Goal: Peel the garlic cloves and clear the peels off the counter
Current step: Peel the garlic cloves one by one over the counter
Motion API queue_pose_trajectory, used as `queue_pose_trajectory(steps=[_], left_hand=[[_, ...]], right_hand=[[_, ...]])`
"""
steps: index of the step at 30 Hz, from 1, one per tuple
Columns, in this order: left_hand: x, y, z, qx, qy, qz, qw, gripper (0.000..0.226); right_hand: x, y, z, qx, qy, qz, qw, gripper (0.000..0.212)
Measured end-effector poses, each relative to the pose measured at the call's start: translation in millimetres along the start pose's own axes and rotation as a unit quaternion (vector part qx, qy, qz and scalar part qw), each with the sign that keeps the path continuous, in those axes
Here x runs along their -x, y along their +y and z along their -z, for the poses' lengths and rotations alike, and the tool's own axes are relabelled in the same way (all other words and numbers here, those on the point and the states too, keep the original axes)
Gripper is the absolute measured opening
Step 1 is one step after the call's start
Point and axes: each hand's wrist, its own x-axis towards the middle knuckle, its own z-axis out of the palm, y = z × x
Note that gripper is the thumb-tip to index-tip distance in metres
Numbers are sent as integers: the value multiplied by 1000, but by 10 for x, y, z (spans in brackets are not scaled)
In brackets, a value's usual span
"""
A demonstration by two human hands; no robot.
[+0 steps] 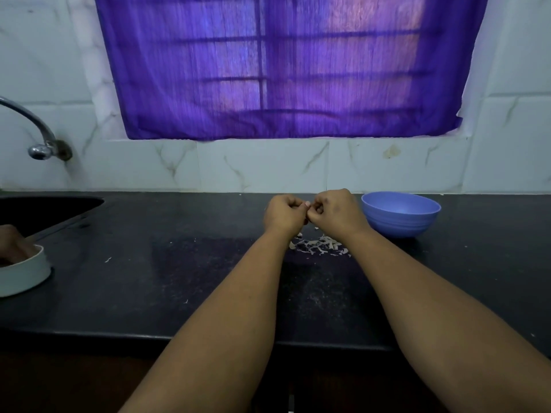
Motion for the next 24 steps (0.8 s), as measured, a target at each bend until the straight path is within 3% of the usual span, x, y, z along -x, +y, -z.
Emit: queue_pose_trajectory(steps=[5, 7, 12, 17, 24], left_hand=[[9, -23, -5, 1, -2, 14, 1000, 20], [-1, -22, 2, 8, 7, 21, 1000, 20], [0, 9, 7, 84, -5, 37, 996, 8], [44, 68, 6, 114, -34, 19, 993, 1], [75, 131, 14, 191, -50, 27, 980, 13]], right_hand=[[21, -34, 7, -7, -13, -10, 1000, 26], [19, -22, -15, -70, -39, -45, 996, 23], [-1, 81, -27, -354, -60, -173, 917, 13], [5, 119, 16, -439, -58, -225, 868, 12], [19, 83, 86, -519, -58, -239, 819, 5]])
